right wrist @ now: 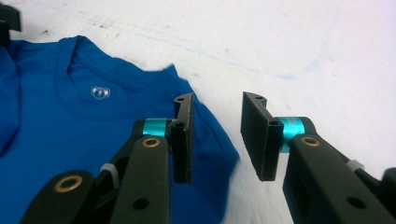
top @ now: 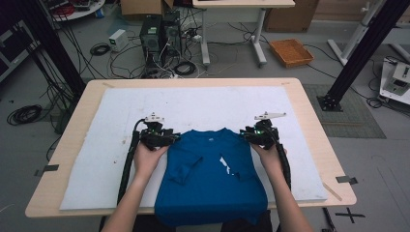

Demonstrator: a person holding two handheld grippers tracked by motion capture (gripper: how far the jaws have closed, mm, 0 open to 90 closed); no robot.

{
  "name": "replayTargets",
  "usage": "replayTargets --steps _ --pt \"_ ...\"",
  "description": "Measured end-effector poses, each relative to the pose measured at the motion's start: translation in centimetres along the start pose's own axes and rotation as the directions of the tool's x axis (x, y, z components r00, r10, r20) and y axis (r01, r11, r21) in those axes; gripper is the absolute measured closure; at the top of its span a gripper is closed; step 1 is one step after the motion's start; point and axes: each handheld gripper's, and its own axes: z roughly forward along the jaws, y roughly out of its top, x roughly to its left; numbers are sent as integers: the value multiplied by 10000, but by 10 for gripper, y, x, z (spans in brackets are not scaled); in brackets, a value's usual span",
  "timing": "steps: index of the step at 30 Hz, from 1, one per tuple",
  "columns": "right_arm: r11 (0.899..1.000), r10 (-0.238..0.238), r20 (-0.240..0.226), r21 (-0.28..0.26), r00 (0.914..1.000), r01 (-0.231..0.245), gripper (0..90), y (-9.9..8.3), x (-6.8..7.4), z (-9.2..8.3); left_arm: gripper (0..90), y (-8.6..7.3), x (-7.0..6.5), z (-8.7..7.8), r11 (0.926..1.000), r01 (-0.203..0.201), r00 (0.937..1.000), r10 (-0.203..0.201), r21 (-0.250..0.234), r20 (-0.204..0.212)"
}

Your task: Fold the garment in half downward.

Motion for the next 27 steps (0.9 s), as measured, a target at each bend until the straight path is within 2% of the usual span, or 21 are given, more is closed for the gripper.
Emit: replayTargets --steps 2,3,7,13,16,18,20,23,25,27 --pt "9997 -83 -52 239 10000 84 653 6 2 9 555 5 0 8 9999 -23 10000 23 139 35" --pt "9994 -130 -44 318 9999 131 653 8 2 13 554 7 1 12 9992 -131 9998 126 368 160" --pt "9978 -171 -138 642 9998 180 652 12 2 28 552 12 2 23 9977 -266 9996 263 631 60" --pt "9935 -389 -325 1054 9987 421 629 11 4 43 573 11 2 26 9956 -419 9991 427 836 -83" --pt "9890 -833 18 1226 9965 824 722 11 8 46 663 11 -2 26 9919 -762 9966 790 1020 -232" --pt "9887 -816 -208 1242 9964 836 791 11 7 45 675 11 -6 26 9875 -1111 9921 1168 1118 -459" --pt "9879 -894 -164 1261 9959 908 828 10 8 44 695 11 -9 27 9827 -1410 9864 1498 1201 -674" --pt "9873 -1007 -167 1217 9948 1020 874 11 9 44 745 10 -10 27 9841 -1335 9865 1432 1176 -790" --pt "9875 -1052 -152 1160 9943 1063 881 10 11 43 839 10 -10 27 9845 -1298 9889 1371 1177 -571" --pt "9884 -1065 -131 1078 9942 1073 883 10 12 42 873 10 -11 27 9843 -1307 9885 1385 1189 -603"
